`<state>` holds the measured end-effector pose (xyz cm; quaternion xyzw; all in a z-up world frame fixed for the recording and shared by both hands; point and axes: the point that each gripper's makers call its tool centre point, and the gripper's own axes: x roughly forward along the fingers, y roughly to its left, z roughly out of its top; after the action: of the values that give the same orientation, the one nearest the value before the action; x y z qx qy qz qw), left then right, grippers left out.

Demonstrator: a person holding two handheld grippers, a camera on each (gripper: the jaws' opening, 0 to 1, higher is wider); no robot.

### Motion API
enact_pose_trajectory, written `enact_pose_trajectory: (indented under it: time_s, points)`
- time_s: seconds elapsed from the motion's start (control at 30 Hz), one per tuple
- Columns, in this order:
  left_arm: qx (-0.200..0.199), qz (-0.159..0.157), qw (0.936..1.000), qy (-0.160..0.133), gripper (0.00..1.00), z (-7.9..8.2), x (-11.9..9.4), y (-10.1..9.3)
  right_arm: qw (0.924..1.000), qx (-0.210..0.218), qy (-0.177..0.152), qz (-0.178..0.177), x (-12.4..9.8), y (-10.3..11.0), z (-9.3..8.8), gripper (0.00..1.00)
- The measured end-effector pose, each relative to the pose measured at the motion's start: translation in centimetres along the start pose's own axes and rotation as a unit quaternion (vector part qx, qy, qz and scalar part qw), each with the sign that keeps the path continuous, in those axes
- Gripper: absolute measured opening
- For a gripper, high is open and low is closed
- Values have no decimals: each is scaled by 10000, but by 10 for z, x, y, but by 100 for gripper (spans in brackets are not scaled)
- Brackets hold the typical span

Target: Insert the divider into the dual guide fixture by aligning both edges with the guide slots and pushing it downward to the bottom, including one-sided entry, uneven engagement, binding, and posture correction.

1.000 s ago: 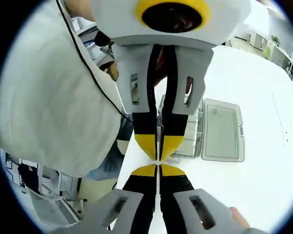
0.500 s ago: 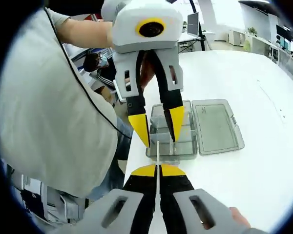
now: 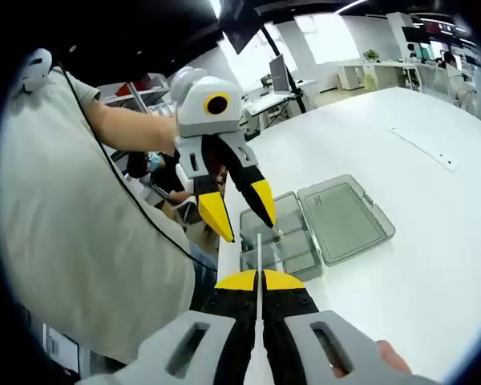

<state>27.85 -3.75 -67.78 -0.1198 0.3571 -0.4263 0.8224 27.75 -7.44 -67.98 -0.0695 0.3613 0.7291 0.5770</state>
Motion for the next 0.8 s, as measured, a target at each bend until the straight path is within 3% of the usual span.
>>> enact_pose_trajectory:
  time_s: [0.3, 0.4, 0.8]
  points:
    - [-358, -115, 9985, -390, 21, -7, 1, -9, 9956, 534, -765, 120, -2, 3, 8, 0]
    - [-545, -162, 9963, -643, 20, -1, 0, -11, 9922, 734, -993, 197, -2, 7, 10, 0]
    - [-957, -134, 9911, -910, 13, -2, -1, -6, 9773, 1206, -1705, 360, -3, 13, 19, 0]
